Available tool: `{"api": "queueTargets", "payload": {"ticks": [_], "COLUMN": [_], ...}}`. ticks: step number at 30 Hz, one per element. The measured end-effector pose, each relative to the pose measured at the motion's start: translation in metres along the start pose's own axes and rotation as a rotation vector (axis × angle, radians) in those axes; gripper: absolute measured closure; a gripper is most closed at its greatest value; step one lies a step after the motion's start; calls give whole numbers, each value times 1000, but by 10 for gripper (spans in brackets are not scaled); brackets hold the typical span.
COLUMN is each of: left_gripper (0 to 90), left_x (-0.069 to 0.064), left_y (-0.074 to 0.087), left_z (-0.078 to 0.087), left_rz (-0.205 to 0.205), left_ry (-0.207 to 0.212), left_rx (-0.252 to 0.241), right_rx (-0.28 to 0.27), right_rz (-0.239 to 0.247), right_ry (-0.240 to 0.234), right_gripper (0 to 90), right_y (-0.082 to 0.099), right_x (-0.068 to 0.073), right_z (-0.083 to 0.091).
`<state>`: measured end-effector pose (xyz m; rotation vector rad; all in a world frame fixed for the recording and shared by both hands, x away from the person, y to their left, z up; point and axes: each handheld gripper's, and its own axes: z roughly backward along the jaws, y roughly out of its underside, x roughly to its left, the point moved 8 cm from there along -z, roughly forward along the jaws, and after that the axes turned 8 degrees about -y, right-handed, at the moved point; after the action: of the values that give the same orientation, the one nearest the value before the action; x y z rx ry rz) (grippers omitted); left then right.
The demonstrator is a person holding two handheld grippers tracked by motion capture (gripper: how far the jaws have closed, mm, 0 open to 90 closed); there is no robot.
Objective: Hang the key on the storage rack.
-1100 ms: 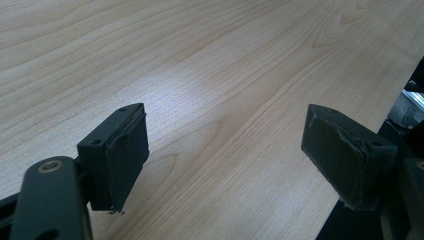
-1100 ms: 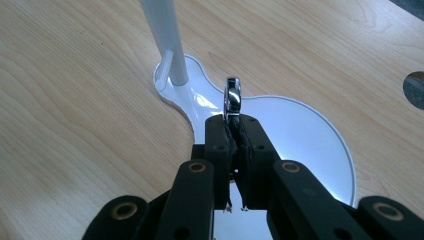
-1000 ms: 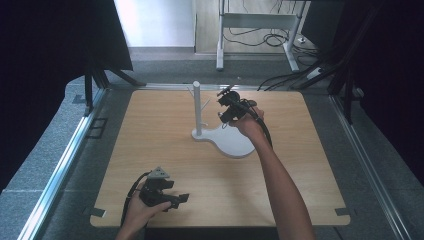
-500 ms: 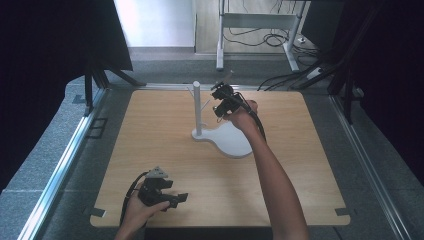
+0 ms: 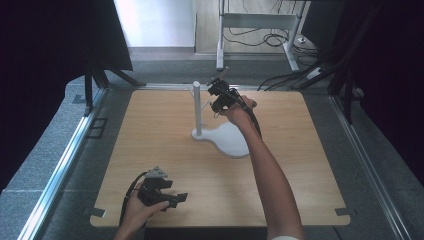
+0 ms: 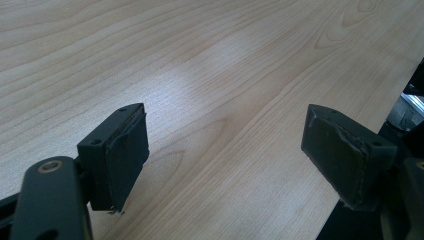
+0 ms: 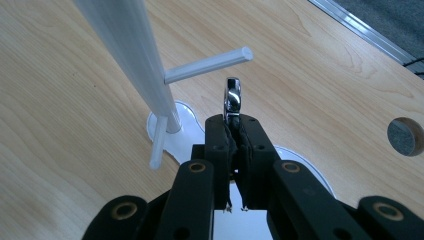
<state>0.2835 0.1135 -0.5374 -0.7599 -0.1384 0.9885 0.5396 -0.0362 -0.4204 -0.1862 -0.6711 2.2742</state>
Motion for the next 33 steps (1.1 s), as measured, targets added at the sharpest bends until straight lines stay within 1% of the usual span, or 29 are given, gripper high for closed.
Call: {"api": "queueTargets", "payload": {"ticks": [8, 13, 17, 20, 23, 33], "left_gripper": [193, 193, 193, 193, 193, 193], "left_x": [1, 1, 0, 0, -1, -3], "left_y": [1, 1, 1, 1, 1, 2], "left_z": [-1, -1, -2, -2, -3, -5], "left_rz": [2, 2, 1, -2, -3, -12], "left_ry": [1, 3, 3, 3, 5, 7], "left_rx": [4, 4, 7, 10, 10, 20], "right_rx": [-2, 3, 0, 11, 7, 2], "right_rz": [-2, -16, -16, -13, -24, -34], "right_ry": [-2, -2, 10, 27, 26, 34], "right_gripper": [843, 843, 843, 843, 843, 843], "right_y": [-2, -3, -6, -8, -10, -16], "right_x": [-3, -7, -10, -11, -13, -17], "right_z": [-6, -8, -7, -7, -7, -9]}}
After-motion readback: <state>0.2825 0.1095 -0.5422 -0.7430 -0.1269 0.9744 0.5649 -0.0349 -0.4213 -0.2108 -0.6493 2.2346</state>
